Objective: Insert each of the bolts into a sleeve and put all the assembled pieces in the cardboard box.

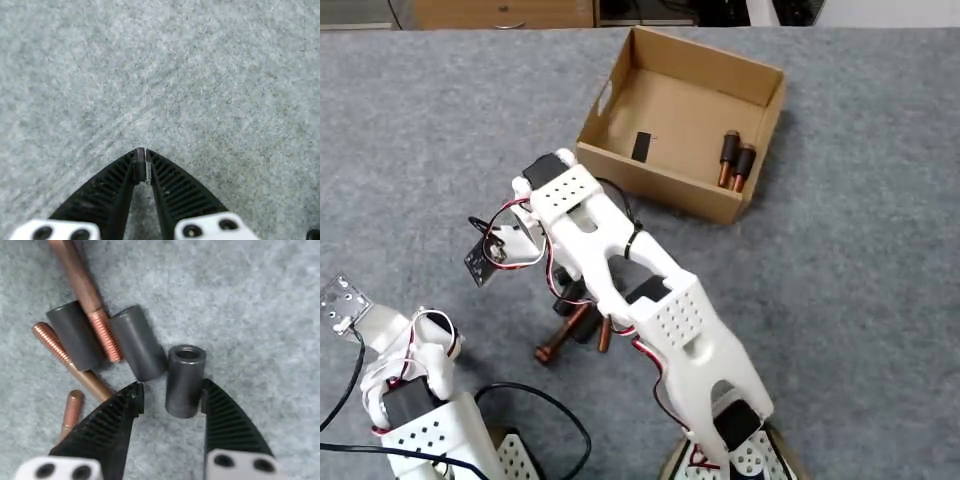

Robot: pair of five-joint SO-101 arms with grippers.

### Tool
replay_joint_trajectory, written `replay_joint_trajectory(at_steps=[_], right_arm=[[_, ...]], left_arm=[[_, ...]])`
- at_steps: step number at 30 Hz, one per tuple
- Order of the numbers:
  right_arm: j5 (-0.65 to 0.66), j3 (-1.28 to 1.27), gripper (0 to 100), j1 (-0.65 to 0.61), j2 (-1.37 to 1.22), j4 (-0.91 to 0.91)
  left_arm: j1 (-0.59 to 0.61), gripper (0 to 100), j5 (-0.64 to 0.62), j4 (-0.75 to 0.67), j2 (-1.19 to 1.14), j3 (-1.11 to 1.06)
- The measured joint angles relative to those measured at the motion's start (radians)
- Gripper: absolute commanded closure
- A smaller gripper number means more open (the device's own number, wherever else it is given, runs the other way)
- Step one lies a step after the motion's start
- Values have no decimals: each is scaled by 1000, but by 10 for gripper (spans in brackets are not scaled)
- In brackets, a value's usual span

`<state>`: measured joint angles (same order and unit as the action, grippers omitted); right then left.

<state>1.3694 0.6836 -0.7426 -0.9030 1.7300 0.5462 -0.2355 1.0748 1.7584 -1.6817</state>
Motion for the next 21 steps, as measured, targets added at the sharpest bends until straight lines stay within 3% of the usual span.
replay_joint_trajectory(at_steps=[21], right_arm=[[-91, 37, 811, -26, -23, -37]], left_arm=[[0, 980, 0, 0, 0, 0]])
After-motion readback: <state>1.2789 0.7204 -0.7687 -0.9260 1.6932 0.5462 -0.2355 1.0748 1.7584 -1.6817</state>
